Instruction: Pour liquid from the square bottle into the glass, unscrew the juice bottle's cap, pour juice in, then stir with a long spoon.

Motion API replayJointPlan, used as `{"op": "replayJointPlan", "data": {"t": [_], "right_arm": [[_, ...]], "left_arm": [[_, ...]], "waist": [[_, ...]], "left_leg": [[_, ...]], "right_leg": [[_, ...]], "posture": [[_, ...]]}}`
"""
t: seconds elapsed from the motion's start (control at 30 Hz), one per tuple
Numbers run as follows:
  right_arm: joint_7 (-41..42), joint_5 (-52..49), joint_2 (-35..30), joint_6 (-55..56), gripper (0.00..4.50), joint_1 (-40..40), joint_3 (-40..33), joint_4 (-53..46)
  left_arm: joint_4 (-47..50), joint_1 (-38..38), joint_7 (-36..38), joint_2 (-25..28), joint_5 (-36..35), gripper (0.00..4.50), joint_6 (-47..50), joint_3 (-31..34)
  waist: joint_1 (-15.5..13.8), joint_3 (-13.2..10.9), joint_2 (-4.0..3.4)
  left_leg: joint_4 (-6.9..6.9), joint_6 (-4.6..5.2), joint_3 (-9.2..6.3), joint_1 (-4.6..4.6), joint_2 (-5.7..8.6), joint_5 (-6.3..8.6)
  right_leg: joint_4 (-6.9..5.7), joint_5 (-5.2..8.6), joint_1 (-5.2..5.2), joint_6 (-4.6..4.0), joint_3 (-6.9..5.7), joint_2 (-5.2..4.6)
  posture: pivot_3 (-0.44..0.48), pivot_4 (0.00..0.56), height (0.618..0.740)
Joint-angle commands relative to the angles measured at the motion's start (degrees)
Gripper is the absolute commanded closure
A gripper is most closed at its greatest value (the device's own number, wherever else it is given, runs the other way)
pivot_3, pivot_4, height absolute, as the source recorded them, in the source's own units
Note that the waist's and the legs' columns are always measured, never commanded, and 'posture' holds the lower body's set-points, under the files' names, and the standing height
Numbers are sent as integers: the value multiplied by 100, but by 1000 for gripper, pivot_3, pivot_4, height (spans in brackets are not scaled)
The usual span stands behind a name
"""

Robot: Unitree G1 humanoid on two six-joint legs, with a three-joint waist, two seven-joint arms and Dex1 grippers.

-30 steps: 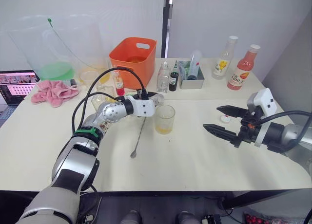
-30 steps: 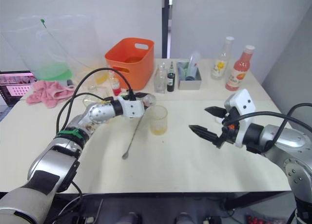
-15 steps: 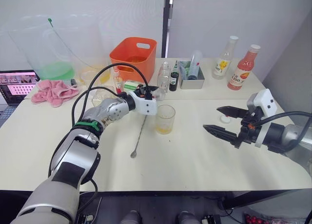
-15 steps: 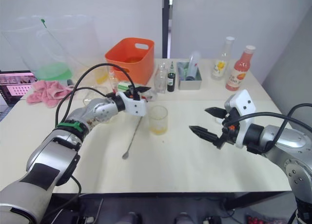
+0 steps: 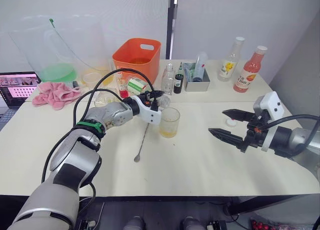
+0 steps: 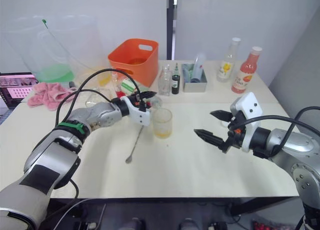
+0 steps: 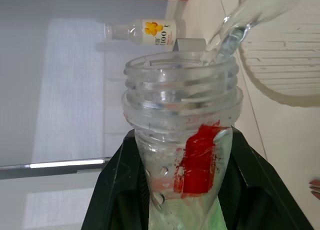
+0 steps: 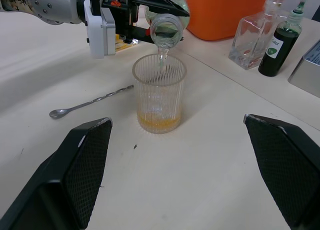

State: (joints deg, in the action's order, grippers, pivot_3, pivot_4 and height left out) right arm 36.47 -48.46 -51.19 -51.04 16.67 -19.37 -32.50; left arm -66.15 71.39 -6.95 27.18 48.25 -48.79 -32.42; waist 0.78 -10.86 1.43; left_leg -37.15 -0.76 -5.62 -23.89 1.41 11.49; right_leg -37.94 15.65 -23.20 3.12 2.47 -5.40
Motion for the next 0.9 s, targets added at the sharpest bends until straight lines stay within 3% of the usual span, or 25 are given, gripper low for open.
{"op": "replayJointPlan", "data": {"t": [0.03,0.9], "right_arm": [[-28,-15,12,159,21,-81,-193,-176],[-60,-27,-32,213,21,-27,-145,-133]], "left_arm": [[80,235,-334,121,61,3300,-58,-16],[62,260,-437,101,68,3300,-95,-81]], "waist": [[2,0,0],[3,0,0]], "left_leg": [[0,0,0,0,0,0],[-8,0,0,-1,1,0]], "right_leg": [[-1,0,0,0,0,0],[-6,0,-1,0,0,0]], "posture": [[0,150,740],[0,150,740]]}}
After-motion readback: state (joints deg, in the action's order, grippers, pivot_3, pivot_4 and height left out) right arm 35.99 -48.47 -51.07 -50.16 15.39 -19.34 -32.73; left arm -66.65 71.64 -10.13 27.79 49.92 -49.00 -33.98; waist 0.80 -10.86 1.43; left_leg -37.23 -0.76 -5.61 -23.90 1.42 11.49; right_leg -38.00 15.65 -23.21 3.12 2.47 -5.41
